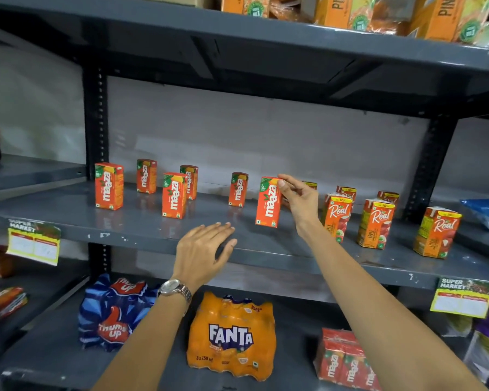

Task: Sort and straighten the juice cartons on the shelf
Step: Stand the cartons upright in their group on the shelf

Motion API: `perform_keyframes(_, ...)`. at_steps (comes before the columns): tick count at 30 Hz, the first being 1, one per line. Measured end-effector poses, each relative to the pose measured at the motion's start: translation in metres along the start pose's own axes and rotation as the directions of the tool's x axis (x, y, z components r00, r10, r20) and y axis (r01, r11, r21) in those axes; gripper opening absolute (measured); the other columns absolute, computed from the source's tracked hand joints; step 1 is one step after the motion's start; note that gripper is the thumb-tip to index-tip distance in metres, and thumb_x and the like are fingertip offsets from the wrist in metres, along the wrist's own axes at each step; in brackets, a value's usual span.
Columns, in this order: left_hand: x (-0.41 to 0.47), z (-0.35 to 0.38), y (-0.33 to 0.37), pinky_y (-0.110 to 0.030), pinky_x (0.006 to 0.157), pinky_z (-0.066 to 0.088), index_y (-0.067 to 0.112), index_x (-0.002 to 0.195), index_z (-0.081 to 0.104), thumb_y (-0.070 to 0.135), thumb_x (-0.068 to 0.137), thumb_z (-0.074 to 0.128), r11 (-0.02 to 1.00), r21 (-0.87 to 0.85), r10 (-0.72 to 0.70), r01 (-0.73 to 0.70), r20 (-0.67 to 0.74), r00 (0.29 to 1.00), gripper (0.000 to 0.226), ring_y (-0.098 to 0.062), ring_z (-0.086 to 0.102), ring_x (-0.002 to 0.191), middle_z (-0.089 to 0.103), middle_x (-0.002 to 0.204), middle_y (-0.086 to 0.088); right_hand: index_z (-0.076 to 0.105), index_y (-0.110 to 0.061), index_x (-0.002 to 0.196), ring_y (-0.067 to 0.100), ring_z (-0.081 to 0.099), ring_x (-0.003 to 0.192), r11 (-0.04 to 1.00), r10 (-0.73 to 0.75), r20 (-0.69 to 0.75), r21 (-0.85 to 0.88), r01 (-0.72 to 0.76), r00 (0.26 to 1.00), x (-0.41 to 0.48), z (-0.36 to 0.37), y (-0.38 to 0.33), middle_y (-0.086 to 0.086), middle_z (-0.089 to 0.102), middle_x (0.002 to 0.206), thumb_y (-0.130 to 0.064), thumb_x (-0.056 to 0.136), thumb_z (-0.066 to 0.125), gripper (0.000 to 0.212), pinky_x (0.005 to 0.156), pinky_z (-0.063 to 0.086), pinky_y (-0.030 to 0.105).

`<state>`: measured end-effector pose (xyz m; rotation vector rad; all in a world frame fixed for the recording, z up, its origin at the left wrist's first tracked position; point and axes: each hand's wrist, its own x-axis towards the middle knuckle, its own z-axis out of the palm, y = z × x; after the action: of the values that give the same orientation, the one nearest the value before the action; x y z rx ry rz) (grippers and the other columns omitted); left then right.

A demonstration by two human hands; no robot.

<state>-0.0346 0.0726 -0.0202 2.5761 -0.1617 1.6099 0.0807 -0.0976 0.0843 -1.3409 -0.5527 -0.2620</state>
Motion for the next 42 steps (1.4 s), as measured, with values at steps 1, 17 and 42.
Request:
perform_keyframes(1,0.0,-0.003,-0.006,-0.028,0.091,0.048,0.02,0.103,0.071,0.041,0.091,0.04,1.0,0.017,0.0,0.0,0.0,1.0,0.039,-0.008,0.064,0.102,0.071,0.107,0.005,0.063,-0.007,0.115,0.017,0.064,0.093,1.0,0.01,-0.012,0.019,-0.01,1.0,0.002,0.008,0.002,0.012,0.067,0.11,-0.016,0.085,0.062,0.031,0.068,0.054,0.019)
perform_keyframes(17,-0.012,-0.01,-0.042,-0.026,0.085,0.05,0.022,0.096,0.074,0.048,0.092,0.039,0.998,0.066,0.013,-0.011,-0.027,1.0,0.044,-0.005,0.067,0.095,0.073,0.099,0.008,0.063,-0.006,0.114,0.02,0.062,0.097,0.987,0.113,0.01,0.114,-0.113,0.994,0.015,0.07,0.044,0.014,0.064,0.116,-0.011,0.083,0.063,0.031,0.066,0.054,0.017)
perform_keyframes(42,0.068,-0.023,-0.158,-0.048,0.11,0.03,0.011,0.145,0.021,0.007,0.084,0.062,0.441,-0.38,-0.462,0.813,0.681,0.569,0.074,-0.026,0.042,0.129,0.042,0.142,-0.012,0.049,-0.009,0.119,0.023,0.058,0.108,0.865,0.313,0.079,-0.435,-0.249,0.947,0.01,0.062,0.061,0.012,0.059,0.123,-0.01,0.079,0.069,0.044,0.094,0.05,0.038)
